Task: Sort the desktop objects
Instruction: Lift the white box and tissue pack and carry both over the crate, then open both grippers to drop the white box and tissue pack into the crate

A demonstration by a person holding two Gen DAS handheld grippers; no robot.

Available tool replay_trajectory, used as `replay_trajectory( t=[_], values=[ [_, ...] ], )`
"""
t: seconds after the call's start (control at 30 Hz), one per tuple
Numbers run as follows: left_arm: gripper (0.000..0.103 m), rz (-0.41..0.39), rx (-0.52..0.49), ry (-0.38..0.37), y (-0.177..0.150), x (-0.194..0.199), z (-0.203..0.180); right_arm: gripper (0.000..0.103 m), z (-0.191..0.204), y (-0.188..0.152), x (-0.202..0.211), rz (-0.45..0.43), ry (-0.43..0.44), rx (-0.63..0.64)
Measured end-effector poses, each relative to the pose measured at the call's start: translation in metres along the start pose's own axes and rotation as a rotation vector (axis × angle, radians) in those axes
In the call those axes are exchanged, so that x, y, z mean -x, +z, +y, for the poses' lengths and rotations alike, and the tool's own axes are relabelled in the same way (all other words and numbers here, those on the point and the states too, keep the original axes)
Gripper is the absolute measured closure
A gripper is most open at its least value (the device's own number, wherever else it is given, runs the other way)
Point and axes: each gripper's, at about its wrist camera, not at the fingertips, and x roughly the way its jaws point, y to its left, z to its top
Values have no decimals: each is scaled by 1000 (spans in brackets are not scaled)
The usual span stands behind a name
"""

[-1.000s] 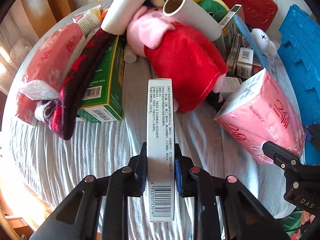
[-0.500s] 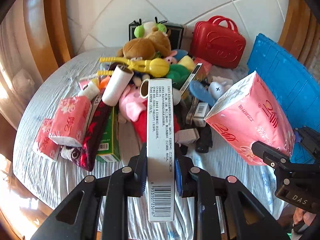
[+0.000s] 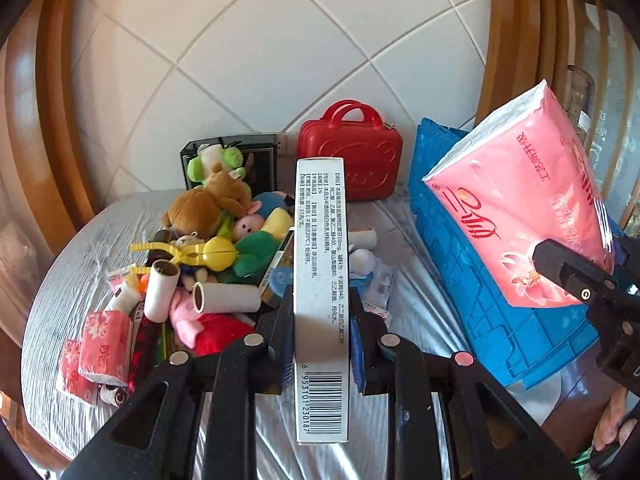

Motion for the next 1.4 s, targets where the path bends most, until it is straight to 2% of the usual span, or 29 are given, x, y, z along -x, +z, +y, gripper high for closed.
replay_trajectory(
  t=[0.3, 0.6, 0.83, 0.93, 1.03, 1.17, 1.3, 1.4],
  values=[
    [81, -50, -97, -110, 37, -11, -80, 41, -76, 8, 44, -72, -133, -86],
    [81, -105, -203, -217, 65, -15, -178, 41, -167, -6, 84, -101, -271, -183],
    [81, -101, -238, -288, 80, -30, -249, 41, -240, -21, 99, -95, -343, -252],
    [81, -74, -254, -321, 81, -43, -278, 41, -272, -29, 98, -88, -369, -267],
    [81, -20, -265, -333, 79, -63, -306, 41, -299, -34, 91, -72, -390, -279],
    [81, 53, -297, -303, 74, -83, -334, 41, -329, -47, 81, -41, -407, -303],
    [81, 33, -329, -255, 74, -80, -348, 41, -349, -59, 69, -13, -410, -334],
    [81, 67, -339, -258, 73, -85, -357, 41, -359, -61, 65, -7, -418, -339]
  ],
)
